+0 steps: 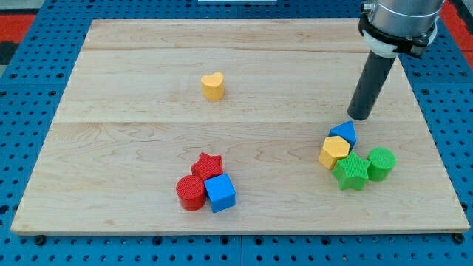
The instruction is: Push the blue triangle away from the yellow hexagon
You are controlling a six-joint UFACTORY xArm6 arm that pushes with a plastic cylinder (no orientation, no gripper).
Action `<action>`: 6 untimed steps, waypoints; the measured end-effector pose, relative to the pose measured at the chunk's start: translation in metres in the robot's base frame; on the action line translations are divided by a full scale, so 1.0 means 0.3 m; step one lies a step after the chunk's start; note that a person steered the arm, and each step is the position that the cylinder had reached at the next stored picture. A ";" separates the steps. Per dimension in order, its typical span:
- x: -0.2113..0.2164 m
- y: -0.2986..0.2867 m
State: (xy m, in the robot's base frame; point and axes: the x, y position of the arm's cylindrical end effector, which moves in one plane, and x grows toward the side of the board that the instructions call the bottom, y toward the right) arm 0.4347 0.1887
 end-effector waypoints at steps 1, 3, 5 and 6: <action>0.000 0.157; 0.137 0.173; 0.150 -0.136; 0.148 -0.209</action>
